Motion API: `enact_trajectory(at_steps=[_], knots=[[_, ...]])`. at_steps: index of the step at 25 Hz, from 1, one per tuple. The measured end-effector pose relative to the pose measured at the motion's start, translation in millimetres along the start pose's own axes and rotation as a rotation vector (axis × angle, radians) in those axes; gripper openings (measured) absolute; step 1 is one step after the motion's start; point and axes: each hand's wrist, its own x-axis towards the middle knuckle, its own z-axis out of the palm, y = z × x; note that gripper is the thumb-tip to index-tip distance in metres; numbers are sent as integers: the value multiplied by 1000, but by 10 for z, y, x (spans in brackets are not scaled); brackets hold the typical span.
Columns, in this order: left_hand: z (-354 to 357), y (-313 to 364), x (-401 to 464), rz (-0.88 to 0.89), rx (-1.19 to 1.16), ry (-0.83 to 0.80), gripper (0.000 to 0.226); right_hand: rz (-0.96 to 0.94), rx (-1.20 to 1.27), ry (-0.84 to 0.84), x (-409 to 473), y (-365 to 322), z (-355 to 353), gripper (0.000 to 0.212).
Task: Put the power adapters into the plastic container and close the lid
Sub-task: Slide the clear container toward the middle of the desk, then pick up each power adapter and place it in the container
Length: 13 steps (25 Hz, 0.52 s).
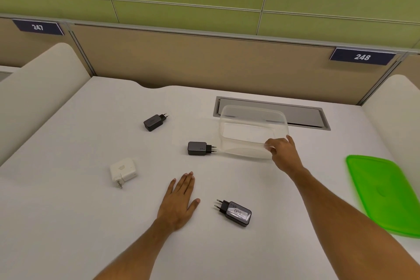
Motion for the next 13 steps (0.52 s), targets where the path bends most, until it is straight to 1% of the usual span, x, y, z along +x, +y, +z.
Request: enact_trajectory(at_steps=[2, 5, 7, 9, 11, 13], knots=[[-1, 2, 3, -1, 6, -3, 68, -3, -3, -9, -2, 2, -2, 32], [8, 0, 12, -10, 11, -10, 69, -28, -42, -2, -44, -8, -48, 22], [2, 0, 14, -10, 20, -17, 69, -70, -92, 45, -93, -55, -82, 35], [-4, 7, 16, -9, 23, -16, 70, -146, -97, 138, -156, -167, -111, 42], [-5, 12, 17, -6, 14, -10, 70, -233, -110, 205, -258, -344, -117, 40], [0, 6, 12, -2, 27, -18, 69, -309, -112, 190, -394, -532, -102, 36]])
